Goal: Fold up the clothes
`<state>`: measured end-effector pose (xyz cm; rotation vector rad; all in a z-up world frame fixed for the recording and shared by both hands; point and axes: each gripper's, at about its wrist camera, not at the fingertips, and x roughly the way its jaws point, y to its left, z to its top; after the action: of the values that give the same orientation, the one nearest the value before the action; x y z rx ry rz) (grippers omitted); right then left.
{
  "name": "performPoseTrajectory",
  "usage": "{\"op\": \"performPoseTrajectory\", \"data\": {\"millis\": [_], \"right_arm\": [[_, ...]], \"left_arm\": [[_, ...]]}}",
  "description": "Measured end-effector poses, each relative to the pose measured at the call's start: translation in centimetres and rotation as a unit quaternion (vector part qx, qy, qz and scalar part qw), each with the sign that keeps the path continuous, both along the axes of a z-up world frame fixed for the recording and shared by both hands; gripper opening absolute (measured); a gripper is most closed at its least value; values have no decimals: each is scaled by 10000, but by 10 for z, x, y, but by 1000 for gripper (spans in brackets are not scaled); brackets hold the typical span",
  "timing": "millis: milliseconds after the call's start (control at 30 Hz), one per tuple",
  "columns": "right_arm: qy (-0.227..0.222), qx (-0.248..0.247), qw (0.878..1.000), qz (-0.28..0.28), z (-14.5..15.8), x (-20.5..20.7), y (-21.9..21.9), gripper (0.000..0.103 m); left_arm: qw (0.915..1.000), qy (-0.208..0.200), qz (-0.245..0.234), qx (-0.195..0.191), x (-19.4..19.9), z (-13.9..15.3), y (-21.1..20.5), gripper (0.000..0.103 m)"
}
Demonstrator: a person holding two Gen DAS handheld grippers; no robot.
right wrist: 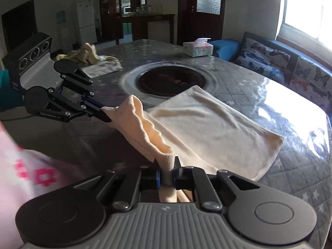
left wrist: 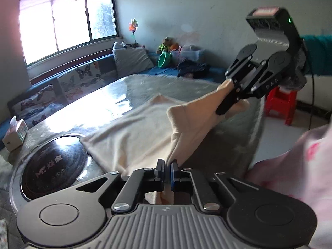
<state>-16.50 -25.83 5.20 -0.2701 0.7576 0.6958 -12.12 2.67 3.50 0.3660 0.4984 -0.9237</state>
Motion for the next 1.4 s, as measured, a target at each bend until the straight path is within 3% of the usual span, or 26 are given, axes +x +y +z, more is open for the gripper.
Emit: {"op": "performPoseTrajectory", "data": {"millis": [167, 433, 600, 767, 900, 933, 1033, 1100, 1233, 1400], "right_arm": [[108, 105, 9998, 91, 27, -8, -4, 7], [-11, 113, 9998, -133, 38, 52, -16, 7], [99, 34, 9994, -337, 23, 107, -26, 7], [335, 48, 9970, -699, -12, 157, -34, 7], [482, 178, 9917, -1177, -46, 180, -39, 9], [502, 225, 9898, -1313, -55, 185, -40, 16], [437, 309, 9842, -1687, -71, 187, -46, 26], [359, 397, 9797, -1931, -72, 184, -55, 30], [87, 411, 9717, -2326, -64, 166, -72, 29], [61, 328, 9736, -2260, -53, 138, -79, 28]], "left_arm": [[10000, -25, 9, -45, 1, 18, -6, 6], [9997, 16, 225, -110, 76, 32, -27, 6], [9986, 262, 455, 73, 136, 18, -50, 6], [9949, 405, 851, 353, 185, -18, -73, 7], [9893, 612, 1242, 452, 211, -48, -84, 13], [9878, 653, 1345, 443, 215, -53, -85, 19], [9842, 657, 1596, 397, 225, -60, -84, 28], [9835, 624, 1654, 382, 227, -59, -82, 28], [9799, 536, 1883, 377, 227, -56, -77, 32], [9761, 552, 2101, 86, 220, -38, -69, 30]]}}
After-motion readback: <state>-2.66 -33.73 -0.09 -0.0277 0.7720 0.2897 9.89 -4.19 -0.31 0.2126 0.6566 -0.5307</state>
